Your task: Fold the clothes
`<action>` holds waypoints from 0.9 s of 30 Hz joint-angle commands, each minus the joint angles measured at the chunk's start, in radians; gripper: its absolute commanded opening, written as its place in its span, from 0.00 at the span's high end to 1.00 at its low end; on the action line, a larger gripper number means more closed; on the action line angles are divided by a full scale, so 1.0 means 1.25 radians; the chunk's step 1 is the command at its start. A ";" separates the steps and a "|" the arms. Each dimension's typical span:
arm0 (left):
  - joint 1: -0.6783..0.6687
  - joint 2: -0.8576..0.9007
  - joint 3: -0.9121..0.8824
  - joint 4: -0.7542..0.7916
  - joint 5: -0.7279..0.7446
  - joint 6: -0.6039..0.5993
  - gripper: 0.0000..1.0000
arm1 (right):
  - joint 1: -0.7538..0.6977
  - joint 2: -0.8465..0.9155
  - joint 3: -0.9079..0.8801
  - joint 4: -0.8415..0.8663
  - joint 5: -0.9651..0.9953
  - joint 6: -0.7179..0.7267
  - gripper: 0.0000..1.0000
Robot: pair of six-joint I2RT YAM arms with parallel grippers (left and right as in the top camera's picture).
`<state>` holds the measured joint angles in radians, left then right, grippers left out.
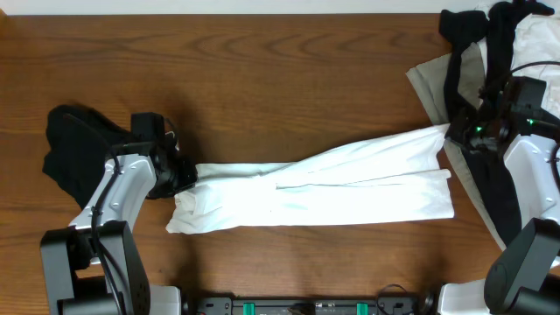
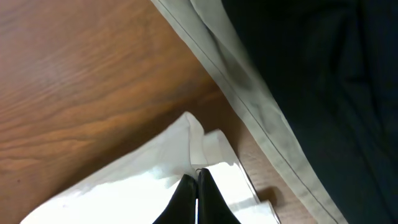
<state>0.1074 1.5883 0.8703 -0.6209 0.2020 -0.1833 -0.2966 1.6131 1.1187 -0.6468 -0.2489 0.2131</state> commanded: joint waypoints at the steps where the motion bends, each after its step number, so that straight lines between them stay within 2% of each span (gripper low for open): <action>1: -0.002 0.006 -0.002 -0.002 -0.013 0.002 0.75 | -0.005 0.001 0.020 -0.037 0.109 0.015 0.99; 6: -0.002 0.006 -0.002 -0.002 -0.013 0.002 0.75 | -0.005 0.009 0.016 -0.105 0.245 0.021 0.98; 27: -0.002 0.006 -0.002 -0.002 -0.013 0.002 0.75 | -0.005 0.133 -0.018 -0.145 0.272 0.030 0.97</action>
<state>0.1074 1.5883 0.8703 -0.6209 0.2020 -0.1833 -0.2966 1.7752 1.1023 -0.8223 0.0532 0.2348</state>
